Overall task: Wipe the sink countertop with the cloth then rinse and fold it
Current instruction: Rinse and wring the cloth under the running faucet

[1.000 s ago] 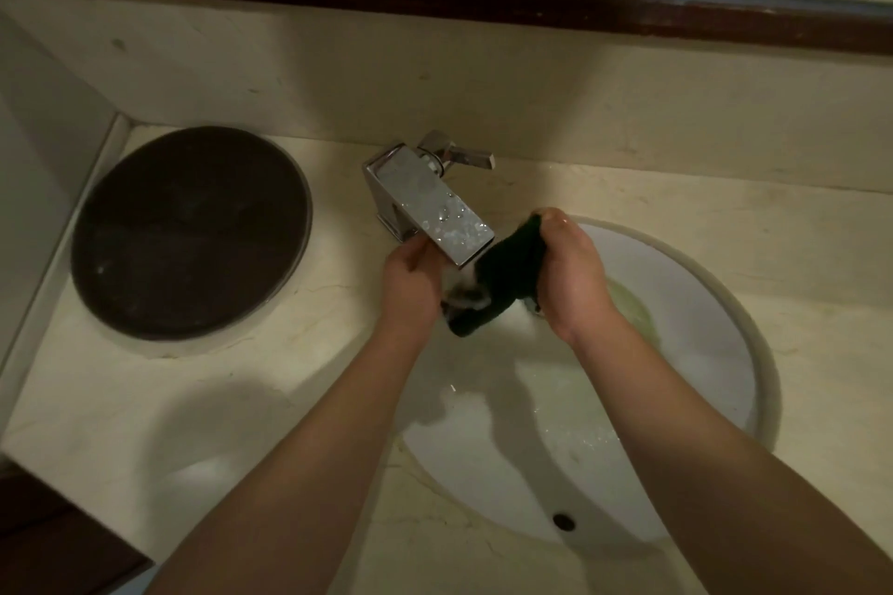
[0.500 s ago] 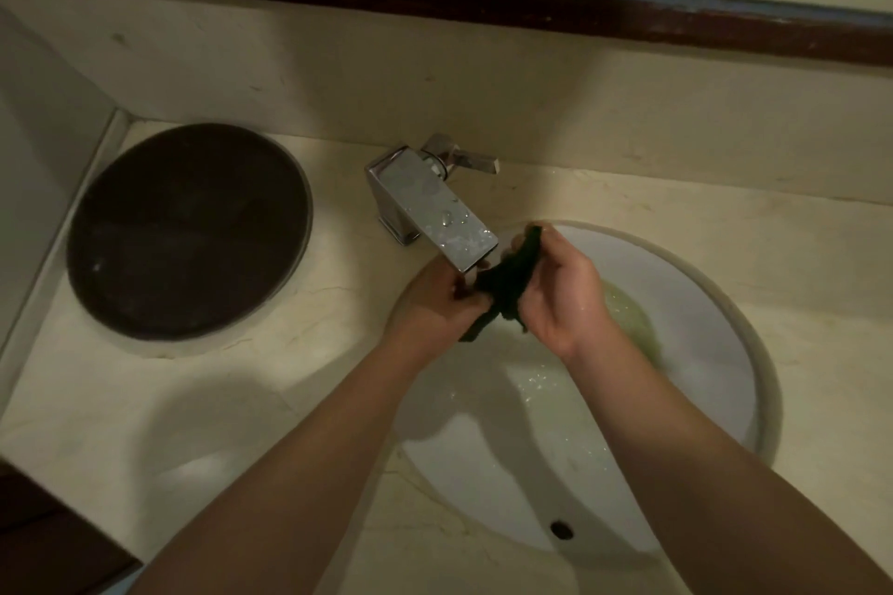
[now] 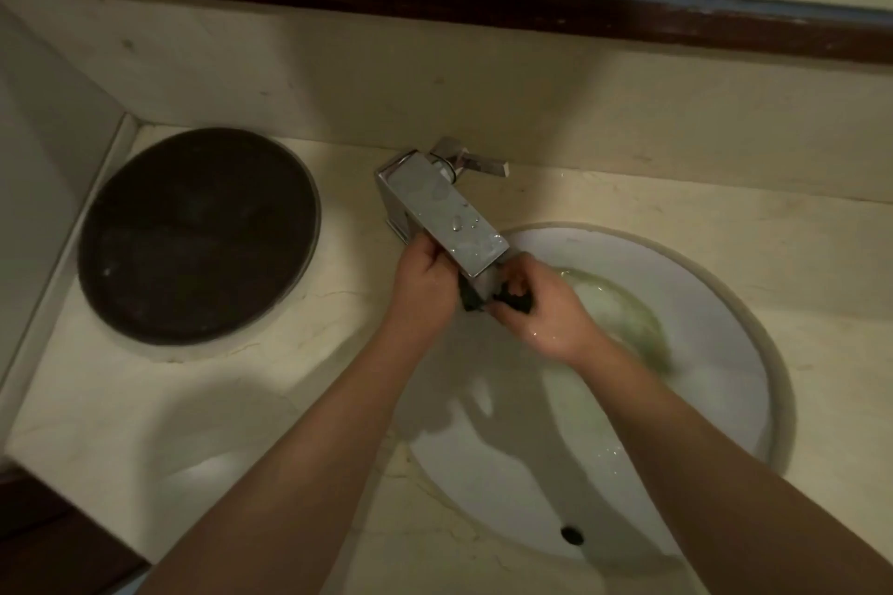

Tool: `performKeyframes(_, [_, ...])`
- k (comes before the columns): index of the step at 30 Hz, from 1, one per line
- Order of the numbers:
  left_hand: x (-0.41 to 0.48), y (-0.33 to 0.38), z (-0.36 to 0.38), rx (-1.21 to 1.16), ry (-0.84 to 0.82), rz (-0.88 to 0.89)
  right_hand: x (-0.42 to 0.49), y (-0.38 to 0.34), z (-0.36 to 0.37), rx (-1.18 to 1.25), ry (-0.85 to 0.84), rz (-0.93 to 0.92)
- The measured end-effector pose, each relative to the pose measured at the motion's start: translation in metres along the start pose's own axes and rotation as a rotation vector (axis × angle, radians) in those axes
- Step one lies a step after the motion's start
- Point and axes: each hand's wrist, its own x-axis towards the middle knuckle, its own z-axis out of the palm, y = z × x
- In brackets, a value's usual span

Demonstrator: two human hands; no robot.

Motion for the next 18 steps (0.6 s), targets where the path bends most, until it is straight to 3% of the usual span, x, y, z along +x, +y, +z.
performKeyframes(5, [-0.004, 0.004, -0.007, -0.233, -0.105, -0.204, 0.002, 0.002, 0.022, -0.001, -0.015, 0.041])
performKeyframes(10, [-0.004, 0.014, -0.015, -0.609, -0.080, -0.331, 0.006, 0.007, 0.036, -0.023, -0.182, 0.156])
performKeyframes(13, [-0.004, 0.018, -0.023, -0.681, -0.072, -0.385, 0.011, 0.008, 0.041, -0.064, -0.203, 0.244])
performKeyframes(15, [-0.002, 0.017, -0.028, -0.505, 0.018, -0.382, 0.014, 0.001, 0.037, 0.257, -0.079, 0.418])
performKeyframes(18, [-0.007, 0.011, -0.038, 0.233, 0.161, -0.242, 0.009, -0.001, 0.025, 0.662, 0.130, 0.485])
